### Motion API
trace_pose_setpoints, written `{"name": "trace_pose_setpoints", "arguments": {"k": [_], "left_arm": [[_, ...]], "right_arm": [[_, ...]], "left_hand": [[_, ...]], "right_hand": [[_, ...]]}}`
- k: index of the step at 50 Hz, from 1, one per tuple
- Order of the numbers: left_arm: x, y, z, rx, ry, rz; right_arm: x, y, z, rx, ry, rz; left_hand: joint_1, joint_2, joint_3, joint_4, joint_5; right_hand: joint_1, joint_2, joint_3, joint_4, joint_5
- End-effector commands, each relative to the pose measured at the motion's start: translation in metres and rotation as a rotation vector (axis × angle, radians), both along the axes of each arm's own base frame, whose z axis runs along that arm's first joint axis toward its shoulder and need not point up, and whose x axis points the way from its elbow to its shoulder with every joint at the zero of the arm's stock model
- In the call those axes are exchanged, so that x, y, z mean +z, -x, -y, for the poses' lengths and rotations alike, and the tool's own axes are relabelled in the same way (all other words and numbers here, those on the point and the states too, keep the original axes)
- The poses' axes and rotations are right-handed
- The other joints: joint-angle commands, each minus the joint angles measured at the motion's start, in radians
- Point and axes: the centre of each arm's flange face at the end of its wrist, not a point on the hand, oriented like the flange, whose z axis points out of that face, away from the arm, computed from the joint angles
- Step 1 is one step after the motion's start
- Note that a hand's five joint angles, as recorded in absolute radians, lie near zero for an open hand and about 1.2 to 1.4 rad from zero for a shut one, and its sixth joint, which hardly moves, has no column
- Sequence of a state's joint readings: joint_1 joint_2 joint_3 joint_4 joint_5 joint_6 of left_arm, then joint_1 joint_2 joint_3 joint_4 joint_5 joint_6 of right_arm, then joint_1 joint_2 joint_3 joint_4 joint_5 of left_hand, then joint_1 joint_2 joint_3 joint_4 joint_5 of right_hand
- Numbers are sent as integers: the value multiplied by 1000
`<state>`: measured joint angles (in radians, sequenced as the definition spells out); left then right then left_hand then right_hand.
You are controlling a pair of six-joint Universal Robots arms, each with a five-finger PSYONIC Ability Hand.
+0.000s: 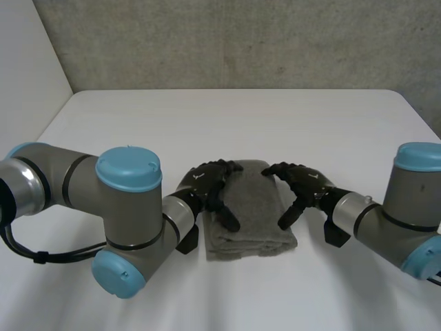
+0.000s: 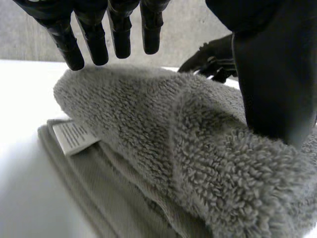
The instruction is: Fold the towel.
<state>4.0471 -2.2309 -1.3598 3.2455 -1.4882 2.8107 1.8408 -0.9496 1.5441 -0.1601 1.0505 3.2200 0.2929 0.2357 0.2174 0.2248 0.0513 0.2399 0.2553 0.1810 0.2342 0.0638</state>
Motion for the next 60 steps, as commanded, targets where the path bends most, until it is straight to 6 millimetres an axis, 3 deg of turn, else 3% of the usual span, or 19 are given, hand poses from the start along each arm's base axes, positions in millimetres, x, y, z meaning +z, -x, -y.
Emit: {"name": "trace_pose_setpoints", "arguments": {"k": [1, 12, 29, 37, 39, 40, 42, 43, 44, 45, 47, 48, 49, 50, 51, 52, 53, 55, 60], "left_arm": [[-7, -11, -1, 26, -30, 33], [-12, -26, -1, 65, -59, 65], [-20, -36, 7, 76, -22, 142], [-1, -37, 9, 84, 15, 116], [23, -37, 10, 90, 65, 76], [23, -37, 10, 90, 65, 76], [35, -37, 10, 93, 90, 54], [49, -38, 9, 95, 118, 32], [63, -39, 8, 101, 146, 9], [63, -39, 8, 101, 146, 8], [91, -44, 11, 119, 208, -41], [91, -44, 11, 119, 208, -41], [106, -48, 13, 131, 242, -64], [106, -48, 13, 132, 242, -64], [121, -51, 14, 141, 277, -88], [135, -54, 15, 150, 312, -109], [135, -54, 15, 150, 313, -109], [161, -58, 14, 163, 373, -151], [177, -68, 19, 199, 395, -157]], "right_arm": [[-1, -16, -6, 31, -9, 17], [-2, -35, -17, 60, 17, -2], [-6, -32, -14, 61, 178, -201], [10, -37, -21, 79, 191, -208], [38, -36, -22, 67, 248, -190], [38, -36, -22, 66, 248, -190], [70, -33, -24, 53, 322, -159], [70, -33, -24, 53, 322, -158], [88, -29, -24, 36, 362, -142], [88, -29, -24, 36, 363, -142], [124, -26, -30, 21, 453, -104], [125, -26, -30, 20, 453, -104], [143, -24, -33, 10, 498, -85], [159, -21, -35, -2, 541, -67], [159, -20, -35, -3, 541, -67], [175, -14, -35, -24, 581, -57], [191, -6, -32, -56, 622, -47], [205, 4, -28, -91, 656, -41], [225, 25, -20, -172, 690, -31]], "left_hand": [[-118, -61, -43, -50, -51], [-118, -61, -43, -50, -51], [-118, -61, -43, -50, -51], [-118, -61, -43, -50, -51], [-118, -61, -43, -50, -51], [-118, -61, -43, -50, -51], [-118, -61, -43, -50, -51], [-118, -61, -43, -50, -51], [-118, -61, -43, -50, -51], [-118, -61, -43, -50, -51], [-118, -61, -43, -50, -51], [-118, -61, -43, -50, -51], [-118, -61, -43, -50, -51], [-118, -61, -43, -50, -51], [-118, -61, -43, -50, -51], [-118, -61, -43, -50, -51], [-118, -61, -43, -50, -51], [-118, -61, -43, -50, -51], [-118, -61, -43, -50, -51]], "right_hand": [[-65, -81, -7, -60, -64], [-65, -81, -7, -60, -64], [-65, -81, -7, -60, -64], [-65, -81, -7, -60, -64], [-65, -81, -7, -60, -64], [-65, -81, -7, -60, -64], [-65, -81, -7, -60, -64], [-65, -81, -7, -60, -64], [-65, -81, -7, -60, -64], [-65, -81, -7, -60, -64], [-65, -81, -7, -60, -64], [-65, -81, -7, -60, -64], [-65, -81, -7, -60, -64], [-65, -81, -7, -60, -64], [-65, -81, -7, -60, -64], [-65, -81, -7, -60, -64], [-65, -81, -7, -60, -64], [-65, -81, -7, -60, -64], [-65, -81, -7, -60, -64]]}}
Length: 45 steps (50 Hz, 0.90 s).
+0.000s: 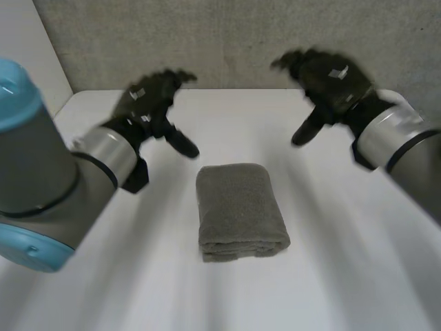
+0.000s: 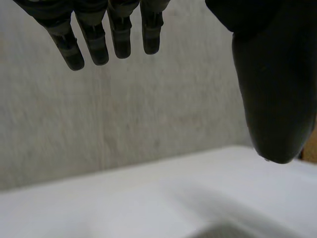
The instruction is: Fold the towel.
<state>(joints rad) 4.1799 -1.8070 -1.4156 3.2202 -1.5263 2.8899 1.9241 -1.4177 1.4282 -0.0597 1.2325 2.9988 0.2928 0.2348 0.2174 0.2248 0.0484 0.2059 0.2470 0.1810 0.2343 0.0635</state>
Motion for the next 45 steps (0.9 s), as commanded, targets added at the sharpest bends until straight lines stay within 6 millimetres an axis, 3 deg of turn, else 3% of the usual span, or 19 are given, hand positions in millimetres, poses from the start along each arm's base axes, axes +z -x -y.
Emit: {"name": "trace_pose_setpoints", "arguments": {"k": [1, 19, 25, 45], "left_arm": [[31, -13, 5, 42, 60, -34], [18, -42, 29, 231, -61, 173], [20, -46, 30, 258, -53, 179], [23, -47, 27, 259, -48, 174]], "right_arm": [[32, 32, 12, -117, 57, 58], [17, 52, 30, -277, -30, 95], [20, 62, 37, -312, -36, 94], [18, 59, 35, -295, -48, 89]], "left_hand": [[-118, -60, -43, -50, -48], [-118, -60, -43, -50, -48], [-118, -60, -43, -50, -48], [-118, -60, -43, -50, -48]], "right_hand": [[-31, -72, -7, -60, -64], [-31, -72, -7, -60, -64], [-31, -72, -7, -60, -64], [-31, -72, -7, -60, -64]]}}
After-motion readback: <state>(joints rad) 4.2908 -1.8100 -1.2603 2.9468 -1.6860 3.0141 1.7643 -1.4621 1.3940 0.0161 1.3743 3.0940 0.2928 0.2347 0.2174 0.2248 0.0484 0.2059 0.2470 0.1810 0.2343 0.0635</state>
